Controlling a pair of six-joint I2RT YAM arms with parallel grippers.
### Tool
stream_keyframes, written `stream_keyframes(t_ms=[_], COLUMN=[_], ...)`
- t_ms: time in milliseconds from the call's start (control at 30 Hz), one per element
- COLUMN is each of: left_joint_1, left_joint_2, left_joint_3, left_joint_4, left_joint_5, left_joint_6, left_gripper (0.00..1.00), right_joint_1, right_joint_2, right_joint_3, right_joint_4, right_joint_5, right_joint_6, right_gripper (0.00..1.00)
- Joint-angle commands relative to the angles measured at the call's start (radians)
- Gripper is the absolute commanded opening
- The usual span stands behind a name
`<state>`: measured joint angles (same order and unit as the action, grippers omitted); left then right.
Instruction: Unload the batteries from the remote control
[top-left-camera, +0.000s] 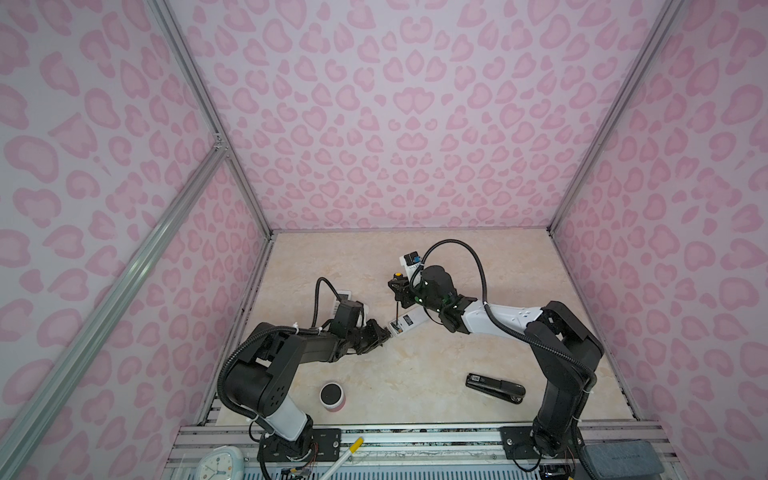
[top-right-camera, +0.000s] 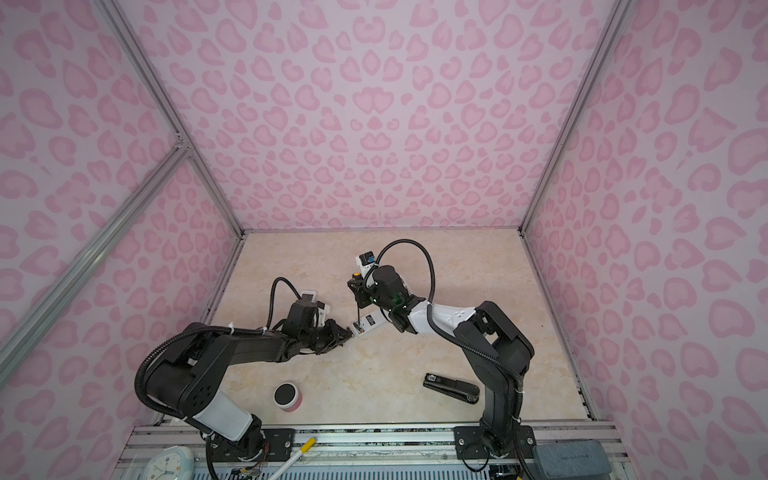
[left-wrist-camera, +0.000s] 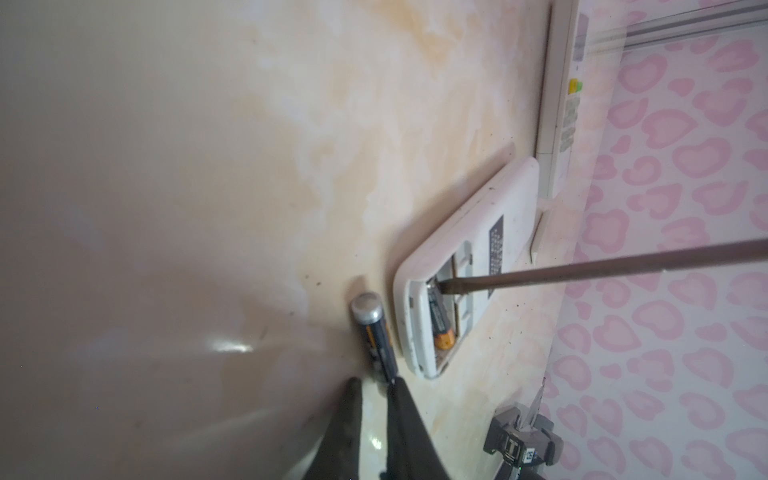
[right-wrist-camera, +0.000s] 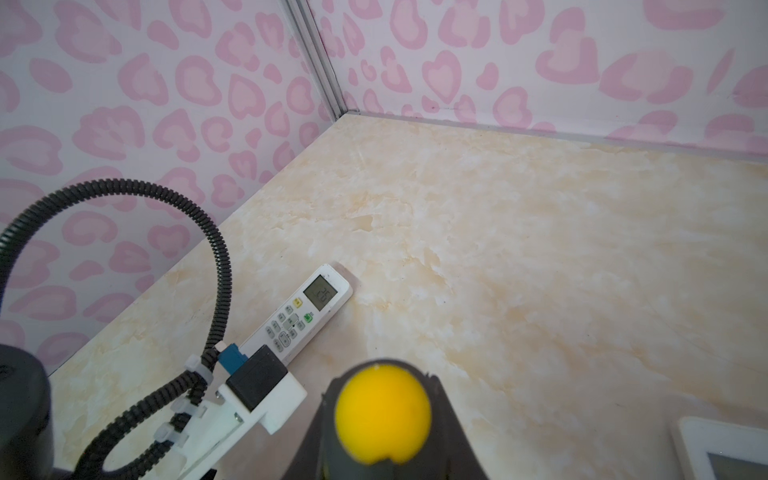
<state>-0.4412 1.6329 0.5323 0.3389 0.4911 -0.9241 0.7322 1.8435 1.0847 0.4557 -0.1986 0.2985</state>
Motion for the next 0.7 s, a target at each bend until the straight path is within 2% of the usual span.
stream_keyframes(t_ms=[0, 167, 400, 667], left_joint_1=[-0.017, -0.021, -0.019, -0.017], left_joint_2=[0.024, 0.041, 0.040, 0.042], left_joint_3=[0.007, 0.018, 0.020, 0.020], left_joint_4=[-0.092, -0.095, -0.099, -0.100], left_joint_5=[-0.037, -0.042, -0.048, -0.051], left_joint_6=[-0.011, -0.011, -0.009, -0.007], left_gripper=[0.18, 0.16, 0.11, 0.10], right_joint_1=[0.001, -0.005, -0.056, -0.064], right_joint_2=[0.008, -0.002, 0.001, -0.009], right_joint_3=[0.000, -0.008, -0.062, -0.078], right_joint_4=[-0.006, -0.003, 0.129, 0.155], right_joint_5=[-0.004, -0.038, -0.125, -0.135], right_joint_6=[-0.002, 0.040, 0.207, 0.227], right_gripper=[0.00, 0.00, 0.00, 0.00])
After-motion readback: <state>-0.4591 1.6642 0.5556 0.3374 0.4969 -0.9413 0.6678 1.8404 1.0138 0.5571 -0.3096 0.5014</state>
